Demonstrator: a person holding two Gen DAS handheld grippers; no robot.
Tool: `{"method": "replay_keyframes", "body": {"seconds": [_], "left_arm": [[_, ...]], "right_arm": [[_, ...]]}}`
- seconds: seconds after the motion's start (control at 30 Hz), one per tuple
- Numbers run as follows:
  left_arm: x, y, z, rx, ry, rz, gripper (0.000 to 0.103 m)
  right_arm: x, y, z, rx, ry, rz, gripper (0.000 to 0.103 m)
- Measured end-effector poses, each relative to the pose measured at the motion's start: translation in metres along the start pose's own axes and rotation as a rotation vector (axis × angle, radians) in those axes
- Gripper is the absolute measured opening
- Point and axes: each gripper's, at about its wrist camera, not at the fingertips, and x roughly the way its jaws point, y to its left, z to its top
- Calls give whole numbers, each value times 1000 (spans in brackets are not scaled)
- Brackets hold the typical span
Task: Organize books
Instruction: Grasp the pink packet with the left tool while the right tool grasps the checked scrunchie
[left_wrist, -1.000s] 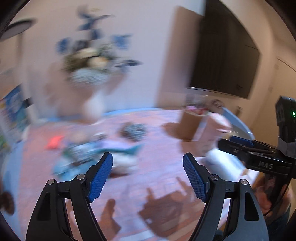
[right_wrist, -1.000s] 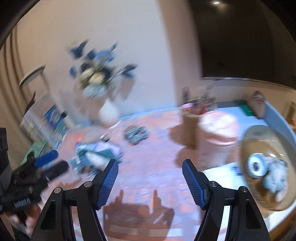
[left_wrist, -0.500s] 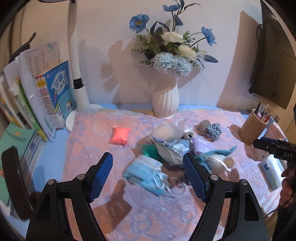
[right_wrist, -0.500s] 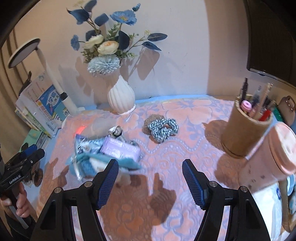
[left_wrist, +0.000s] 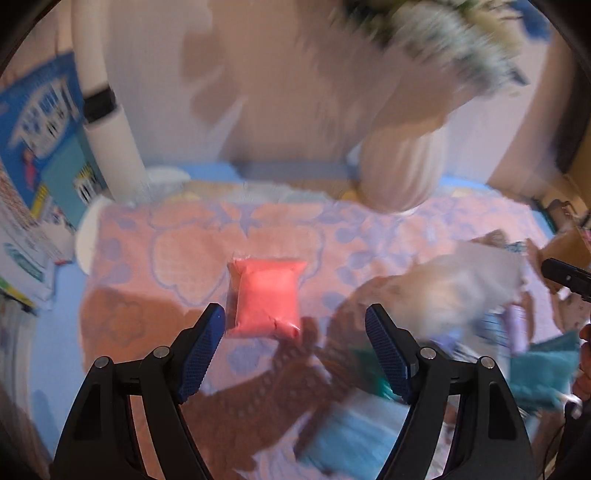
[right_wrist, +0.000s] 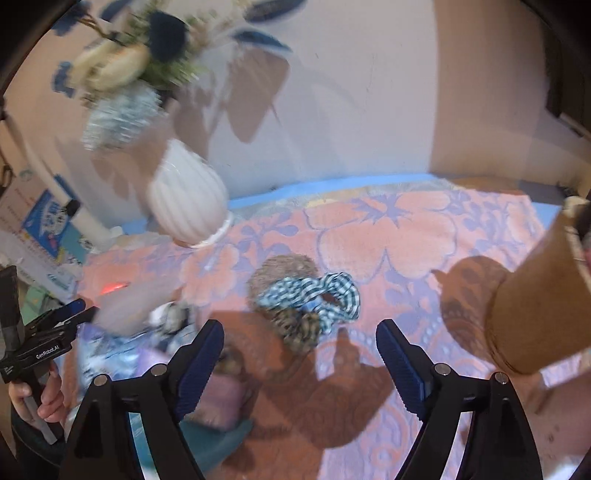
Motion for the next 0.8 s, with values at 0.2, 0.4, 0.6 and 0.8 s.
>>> {"method": "replay_keyframes", "body": {"seconds": [0.2,0.4,0.6,0.8], "left_arm": [[28,9,1,-30,24,33,77],[29,-2,2,28,-2,114,47],[4,-5,0,11,-56,116,34],[-58,-23,-3,14,-169,75,34]], "right_arm": [[37,-10,6,13,32,-7,83],[53,-5,6,0,36,21,57],[37,16,1,-80,-15,-5,16],[-7,20,-3,-91,-96,-2,16]]}}
